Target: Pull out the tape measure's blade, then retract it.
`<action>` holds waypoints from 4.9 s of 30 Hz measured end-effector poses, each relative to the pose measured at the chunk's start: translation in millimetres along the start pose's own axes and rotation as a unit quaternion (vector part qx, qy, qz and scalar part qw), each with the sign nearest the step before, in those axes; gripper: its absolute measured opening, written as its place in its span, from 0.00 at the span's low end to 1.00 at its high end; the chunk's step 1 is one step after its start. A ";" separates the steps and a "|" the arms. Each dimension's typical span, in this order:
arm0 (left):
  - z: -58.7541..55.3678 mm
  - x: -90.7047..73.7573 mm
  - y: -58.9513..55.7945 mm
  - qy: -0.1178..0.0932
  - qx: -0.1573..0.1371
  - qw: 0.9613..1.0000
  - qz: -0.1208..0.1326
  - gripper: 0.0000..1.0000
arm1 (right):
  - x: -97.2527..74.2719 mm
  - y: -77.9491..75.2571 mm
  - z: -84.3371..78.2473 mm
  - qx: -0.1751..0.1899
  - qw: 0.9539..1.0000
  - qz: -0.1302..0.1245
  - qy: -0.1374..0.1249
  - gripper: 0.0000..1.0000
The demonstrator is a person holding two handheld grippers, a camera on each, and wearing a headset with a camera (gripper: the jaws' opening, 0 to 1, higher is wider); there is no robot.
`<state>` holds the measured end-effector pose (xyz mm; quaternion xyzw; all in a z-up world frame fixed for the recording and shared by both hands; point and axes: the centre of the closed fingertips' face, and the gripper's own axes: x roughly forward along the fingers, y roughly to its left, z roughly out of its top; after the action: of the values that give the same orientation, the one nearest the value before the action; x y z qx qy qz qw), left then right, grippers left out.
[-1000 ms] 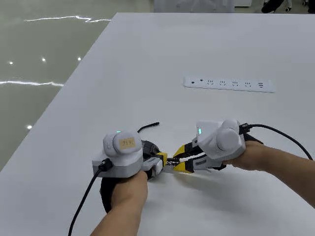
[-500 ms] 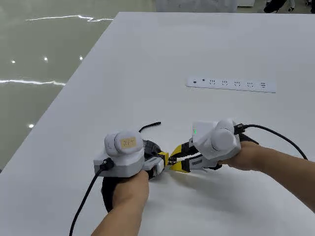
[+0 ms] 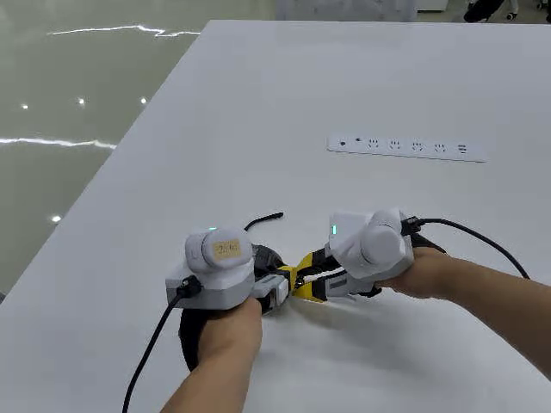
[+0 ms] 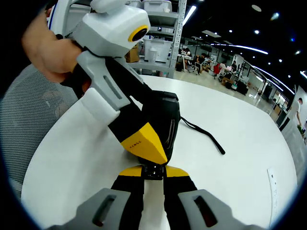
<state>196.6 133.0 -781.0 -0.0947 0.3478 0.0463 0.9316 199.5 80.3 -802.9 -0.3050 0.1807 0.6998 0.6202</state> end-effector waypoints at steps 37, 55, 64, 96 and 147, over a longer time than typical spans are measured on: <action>-1.0 3.9 -1.1 0.003 0.024 1.000 0.009 0.64 | 5.1 2.3 -7.2 0.008 1.000 -0.019 0.004 0.16; -1.1 6.7 -0.3 0.009 0.022 1.000 0.008 0.65 | -3.2 3.8 -9.7 0.013 1.000 -0.027 0.001 0.15; -1.6 7.0 1.1 0.013 0.024 1.000 0.009 0.63 | -2.2 3.8 -10.7 0.010 1.000 -0.024 -0.002 0.14; -1.7 7.5 1.2 0.017 0.020 1.000 0.007 0.64 | 2.3 2.6 -6.1 0.027 0.999 -0.022 -0.011 0.14; -5.3 -34.6 -23.7 0.027 0.181 0.968 -0.172 0.80 | -65.4 24.1 -14.7 0.136 0.983 -0.127 0.001 0.46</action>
<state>170.7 108.1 -758.8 0.0157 0.3537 -0.1803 0.9177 181.9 17.5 -774.4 -0.2385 0.2344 0.5840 0.7397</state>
